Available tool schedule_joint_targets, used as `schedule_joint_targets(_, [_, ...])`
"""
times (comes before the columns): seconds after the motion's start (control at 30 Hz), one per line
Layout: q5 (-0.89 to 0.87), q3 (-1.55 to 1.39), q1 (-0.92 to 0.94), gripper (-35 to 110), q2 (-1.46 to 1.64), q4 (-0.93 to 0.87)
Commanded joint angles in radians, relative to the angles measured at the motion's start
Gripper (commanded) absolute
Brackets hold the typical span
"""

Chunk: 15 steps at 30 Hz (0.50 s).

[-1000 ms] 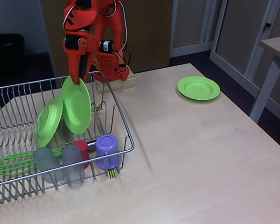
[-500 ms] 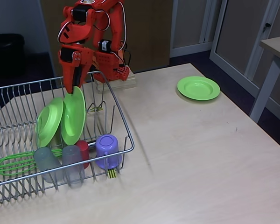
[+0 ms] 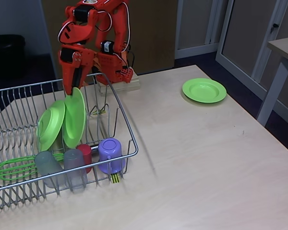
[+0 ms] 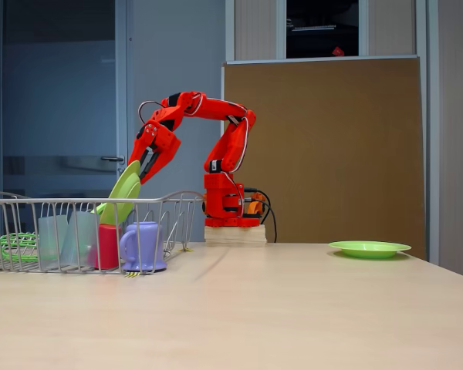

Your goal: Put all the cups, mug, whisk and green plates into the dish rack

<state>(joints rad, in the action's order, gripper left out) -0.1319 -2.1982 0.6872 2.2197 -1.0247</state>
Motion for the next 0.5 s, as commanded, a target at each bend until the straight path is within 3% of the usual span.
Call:
schedule_joint_targets(0.0, [0.008,-0.026,0.038,0,0.052,-0.023])
schedule_joint_targets(0.47, [0.044,-0.158,0.098,0,0.147,-0.031])
